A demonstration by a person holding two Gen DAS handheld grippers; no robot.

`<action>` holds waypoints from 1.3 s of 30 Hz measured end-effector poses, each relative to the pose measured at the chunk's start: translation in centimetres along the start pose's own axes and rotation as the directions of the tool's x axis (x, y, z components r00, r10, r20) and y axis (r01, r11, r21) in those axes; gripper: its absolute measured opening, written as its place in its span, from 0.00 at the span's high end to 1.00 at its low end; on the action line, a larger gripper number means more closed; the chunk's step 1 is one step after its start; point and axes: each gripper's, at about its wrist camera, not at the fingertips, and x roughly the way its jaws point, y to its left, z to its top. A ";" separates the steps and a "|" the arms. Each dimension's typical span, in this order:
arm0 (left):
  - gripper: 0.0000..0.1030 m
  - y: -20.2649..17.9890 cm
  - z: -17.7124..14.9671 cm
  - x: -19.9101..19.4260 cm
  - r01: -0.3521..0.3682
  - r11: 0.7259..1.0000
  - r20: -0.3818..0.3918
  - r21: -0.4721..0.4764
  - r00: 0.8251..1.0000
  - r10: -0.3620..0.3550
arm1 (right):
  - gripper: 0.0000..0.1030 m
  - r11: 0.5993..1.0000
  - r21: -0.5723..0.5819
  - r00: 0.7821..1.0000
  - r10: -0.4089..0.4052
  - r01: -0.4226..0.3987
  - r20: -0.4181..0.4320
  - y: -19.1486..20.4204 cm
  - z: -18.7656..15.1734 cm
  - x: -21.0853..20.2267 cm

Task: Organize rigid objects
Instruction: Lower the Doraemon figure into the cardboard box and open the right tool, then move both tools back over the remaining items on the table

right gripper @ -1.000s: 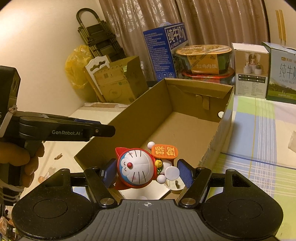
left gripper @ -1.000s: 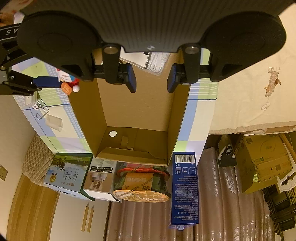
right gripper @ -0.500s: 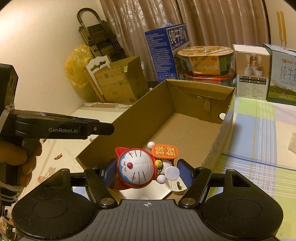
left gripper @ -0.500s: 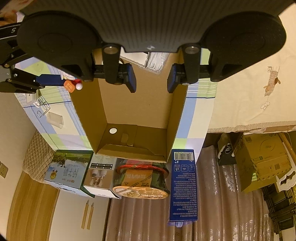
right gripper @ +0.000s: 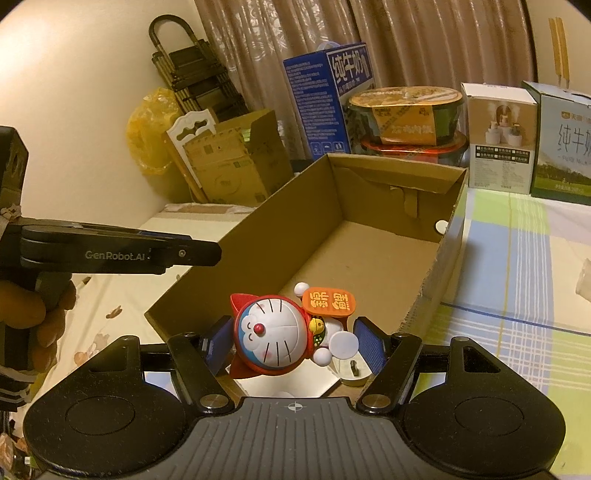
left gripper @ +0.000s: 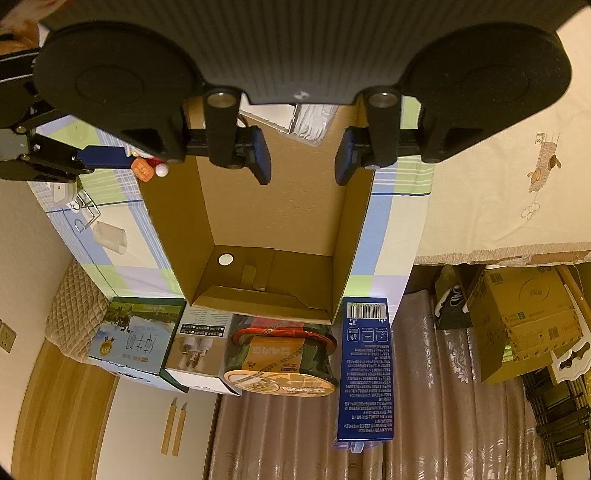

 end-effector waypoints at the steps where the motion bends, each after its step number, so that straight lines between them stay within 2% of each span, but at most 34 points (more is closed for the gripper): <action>1: 0.68 0.0 0.0 0.0 -0.001 1.000 0.000 0.000 1.000 0.001 | 0.35 1.000 0.004 1.000 -0.001 0.001 -0.001 -0.1 0.0 0.1; 4: 0.65 0.1 0.0 0.1 -0.001 1.000 0.002 -0.003 1.000 0.001 | 0.35 1.000 0.020 1.000 -0.001 0.001 -0.002 -0.5 -0.1 0.3; 8: 0.52 0.0 0.0 0.2 -0.005 1.000 0.003 -0.005 1.000 0.005 | 0.35 1.000 0.028 1.000 0.015 -0.015 0.010 -0.7 -0.1 0.2; 16: 0.52 -0.5 -0.1 0.0 0.000 1.000 0.005 -0.002 1.000 0.000 | 0.34 0.999 0.045 0.999 0.005 -0.006 0.032 -1.3 -0.4 -1.1; 23: 0.47 -1.9 -0.1 -1.3 0.012 1.000 0.032 -0.005 0.999 -0.012 | 0.34 0.998 0.059 0.997 -0.022 0.018 0.074 -2.2 -1.3 -4.3; 26: 0.40 -3.1 -0.1 -2.0 0.026 1.000 0.044 0.003 0.999 -0.026 | 0.34 0.997 0.059 0.994 -0.048 0.043 0.093 -2.9 -2.0 -6.1; 30: 0.37 -5.4 0.0 -3.2 0.052 0.998 0.067 0.017 0.996 -0.054 | 0.34 0.994 0.055 0.989 -0.099 0.094 0.113 -4.0 -3.0 -8.5; 39: 0.15 -12.5 -0.1 -5.3 0.129 0.989 0.133 0.076 0.981 -0.139 | 0.33 0.975 0.092 0.964 -0.216 0.204 0.153 -7.9 -5.5 -14.8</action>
